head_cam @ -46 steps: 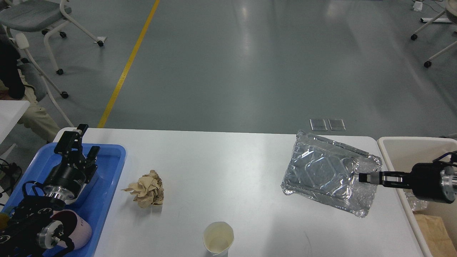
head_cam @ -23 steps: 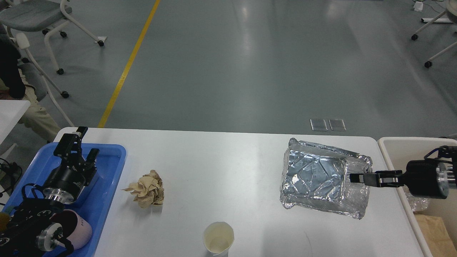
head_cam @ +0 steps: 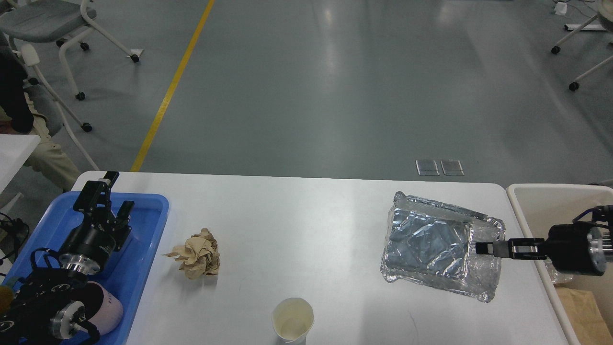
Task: Tidy desktop
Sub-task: 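Lower the foil tray flat onto the table with the right gripper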
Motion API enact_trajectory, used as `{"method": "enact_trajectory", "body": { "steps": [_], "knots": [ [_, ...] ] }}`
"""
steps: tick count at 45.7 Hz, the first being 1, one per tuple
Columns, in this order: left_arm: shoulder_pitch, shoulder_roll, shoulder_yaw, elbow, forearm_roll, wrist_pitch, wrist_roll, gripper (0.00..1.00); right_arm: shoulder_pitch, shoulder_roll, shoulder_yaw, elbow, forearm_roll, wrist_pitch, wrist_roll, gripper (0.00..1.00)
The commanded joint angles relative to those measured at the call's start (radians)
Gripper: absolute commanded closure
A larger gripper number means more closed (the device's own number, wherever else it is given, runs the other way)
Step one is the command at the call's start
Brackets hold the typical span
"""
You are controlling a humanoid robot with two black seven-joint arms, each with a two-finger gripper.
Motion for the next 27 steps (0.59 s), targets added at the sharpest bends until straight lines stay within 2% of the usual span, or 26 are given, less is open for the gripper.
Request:
{"method": "enact_trajectory", "body": {
  "steps": [1,20,22,27],
  "knots": [
    [0.005,0.001,-0.004,-0.001,0.000,0.000,0.000,0.04,-0.009,0.039,0.000,-0.039,0.022,0.000,0.005,1.00],
    [0.019,0.004,-0.007,-0.001,0.000,-0.001,-0.006,0.04,-0.027,0.053,0.015,-0.026,0.052,-0.003,0.026,1.00],
    [0.019,0.005,-0.007,-0.001,0.000,-0.001,-0.008,0.04,-0.027,0.049,0.020,-0.022,0.052,-0.005,0.042,1.00],
    [0.020,0.004,-0.007,-0.001,0.000,-0.001,-0.008,0.04,-0.027,0.046,0.032,-0.019,0.054,-0.017,0.120,1.00]
  ]
}}
